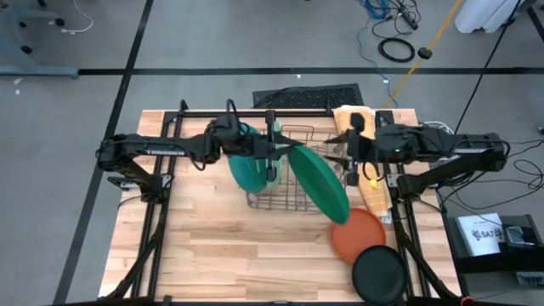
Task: Sort dishes
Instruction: Put the dark green plate in the dishwasher rack
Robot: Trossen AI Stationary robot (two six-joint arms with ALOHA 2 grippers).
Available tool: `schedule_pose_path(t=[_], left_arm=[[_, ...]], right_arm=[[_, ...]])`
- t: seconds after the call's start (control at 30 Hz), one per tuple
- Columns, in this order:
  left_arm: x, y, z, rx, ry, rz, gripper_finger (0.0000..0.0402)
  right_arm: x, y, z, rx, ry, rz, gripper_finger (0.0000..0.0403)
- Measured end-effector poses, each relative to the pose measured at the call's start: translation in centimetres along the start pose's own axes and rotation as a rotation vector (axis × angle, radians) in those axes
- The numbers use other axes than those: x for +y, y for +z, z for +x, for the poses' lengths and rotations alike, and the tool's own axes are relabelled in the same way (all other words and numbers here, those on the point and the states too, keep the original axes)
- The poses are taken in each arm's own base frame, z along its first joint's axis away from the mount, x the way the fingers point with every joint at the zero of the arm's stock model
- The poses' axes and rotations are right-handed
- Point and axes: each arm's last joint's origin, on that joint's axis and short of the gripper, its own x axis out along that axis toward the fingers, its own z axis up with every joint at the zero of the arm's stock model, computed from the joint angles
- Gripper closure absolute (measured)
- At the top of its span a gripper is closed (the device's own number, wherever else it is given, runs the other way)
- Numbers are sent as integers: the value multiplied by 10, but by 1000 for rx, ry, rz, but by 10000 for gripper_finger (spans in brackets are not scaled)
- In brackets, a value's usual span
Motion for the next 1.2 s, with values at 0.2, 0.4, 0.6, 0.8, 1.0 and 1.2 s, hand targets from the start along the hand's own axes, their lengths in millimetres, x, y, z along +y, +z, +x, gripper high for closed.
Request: schedule_pose_path(t=[0.2,0.4,0.6,0.8,1.0,1.2], left_arm=[[-4,-10,-1,137,-14,126,390],[-4,-17,-3,295,63,232,390],[0,-17,-4,354,147,276,390],[-1,-20,-4,392,150,285,390],[-4,-22,-5,445,153,278,390],[-5,-24,-6,504,180,284,390]], right_arm=[[-11,0,-31,-51,-125,28,207],[-12,-1,-49,-98,-95,117,217],[1,1,-27,-47,-69,72,219],[11,3,-2,12,-145,-26,219],[12,7,1,-24,-137,-18,219],[13,8,2,-37,-135,13,220]])
